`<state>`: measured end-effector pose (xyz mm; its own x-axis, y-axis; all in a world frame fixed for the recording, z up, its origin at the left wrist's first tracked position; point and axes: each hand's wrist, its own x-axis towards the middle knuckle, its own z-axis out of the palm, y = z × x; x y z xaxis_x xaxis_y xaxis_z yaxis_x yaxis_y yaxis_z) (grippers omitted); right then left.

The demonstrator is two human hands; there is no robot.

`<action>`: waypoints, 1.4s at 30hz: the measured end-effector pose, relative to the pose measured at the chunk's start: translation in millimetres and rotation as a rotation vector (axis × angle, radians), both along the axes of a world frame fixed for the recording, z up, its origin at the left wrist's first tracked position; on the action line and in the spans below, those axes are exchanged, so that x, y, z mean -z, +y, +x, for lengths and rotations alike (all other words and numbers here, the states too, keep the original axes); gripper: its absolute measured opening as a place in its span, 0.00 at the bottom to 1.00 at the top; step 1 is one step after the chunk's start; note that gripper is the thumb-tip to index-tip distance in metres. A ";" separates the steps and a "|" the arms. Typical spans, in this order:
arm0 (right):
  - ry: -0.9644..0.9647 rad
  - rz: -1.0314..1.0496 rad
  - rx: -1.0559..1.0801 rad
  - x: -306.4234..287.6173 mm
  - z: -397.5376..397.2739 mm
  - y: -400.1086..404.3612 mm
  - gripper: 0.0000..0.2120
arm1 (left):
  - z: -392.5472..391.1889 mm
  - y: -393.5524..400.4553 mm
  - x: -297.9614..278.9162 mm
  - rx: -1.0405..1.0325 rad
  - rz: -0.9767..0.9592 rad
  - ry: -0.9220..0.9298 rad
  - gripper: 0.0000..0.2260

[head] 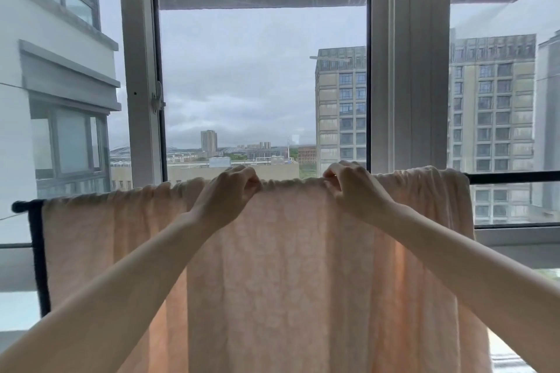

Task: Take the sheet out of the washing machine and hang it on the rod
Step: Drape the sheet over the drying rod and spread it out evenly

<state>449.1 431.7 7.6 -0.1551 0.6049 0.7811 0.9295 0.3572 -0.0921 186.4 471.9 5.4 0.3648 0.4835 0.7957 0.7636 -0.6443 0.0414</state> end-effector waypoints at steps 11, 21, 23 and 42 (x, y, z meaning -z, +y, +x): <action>0.034 -0.087 0.130 7.9 62.1 -11.7 0.11 | -38.1 10.7 2.0 -0.229 0.027 -0.248 0.05; 0.029 0.019 0.025 5.0 59.0 -12.1 0.07 | 34.0 -4.4 8.2 -0.013 0.071 -0.057 0.05; 0.059 0.003 0.014 1.7 65.4 -15.9 0.07 | 30.7 -1.8 7.9 -0.042 0.093 -0.105 0.03; 0.006 0.070 0.075 -5.6 -5.7 6.7 0.07 | 27.1 2.7 0.3 -0.005 0.118 -0.027 0.02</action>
